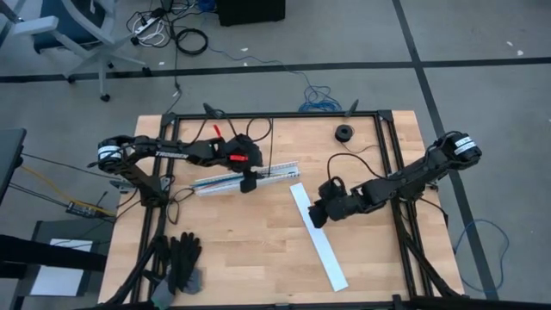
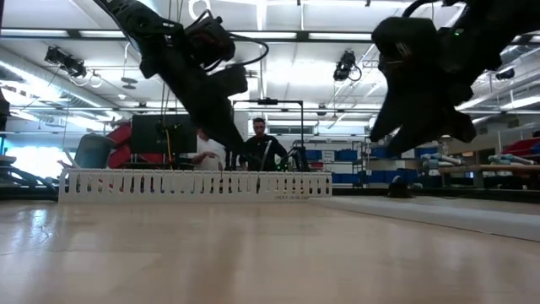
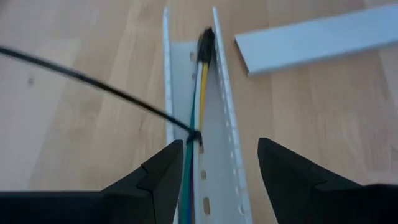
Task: Ziptie cables
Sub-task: Close the white cable duct
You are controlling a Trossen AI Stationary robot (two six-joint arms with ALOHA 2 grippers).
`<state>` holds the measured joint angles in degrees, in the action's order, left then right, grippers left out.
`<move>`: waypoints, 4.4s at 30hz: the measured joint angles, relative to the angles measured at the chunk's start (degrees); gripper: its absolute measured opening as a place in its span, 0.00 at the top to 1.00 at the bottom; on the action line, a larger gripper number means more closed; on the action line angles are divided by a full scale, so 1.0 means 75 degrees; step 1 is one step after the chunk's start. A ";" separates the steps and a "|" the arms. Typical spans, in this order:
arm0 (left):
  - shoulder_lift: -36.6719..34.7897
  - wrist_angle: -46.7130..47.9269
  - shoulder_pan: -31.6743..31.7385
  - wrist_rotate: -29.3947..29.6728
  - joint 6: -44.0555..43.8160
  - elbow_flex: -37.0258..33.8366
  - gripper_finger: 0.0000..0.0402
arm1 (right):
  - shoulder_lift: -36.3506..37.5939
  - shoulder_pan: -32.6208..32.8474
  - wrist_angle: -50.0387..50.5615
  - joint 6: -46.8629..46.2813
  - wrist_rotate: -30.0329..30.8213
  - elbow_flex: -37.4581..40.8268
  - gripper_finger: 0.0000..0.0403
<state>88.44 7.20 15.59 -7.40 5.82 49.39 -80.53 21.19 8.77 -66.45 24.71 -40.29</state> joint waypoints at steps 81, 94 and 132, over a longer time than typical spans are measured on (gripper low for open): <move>0.0003 0.0482 0.0003 -0.0020 0.0956 -0.0284 0.54 | -0.3577 0.0392 0.3912 -0.2691 -0.1431 -0.3249 0.38; 0.0003 0.0362 0.0003 -0.0017 0.0930 -0.0460 0.54 | -0.3179 0.0161 0.4011 -0.2102 -0.1904 -0.3305 0.46; 0.0003 0.0318 0.0000 -0.0020 0.0936 -0.0460 0.54 | -0.3291 0.0235 0.3414 -0.2326 -0.2121 -0.3080 0.11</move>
<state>88.47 9.58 15.59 -7.55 12.84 45.93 -105.21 22.95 34.37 -83.90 8.80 -63.40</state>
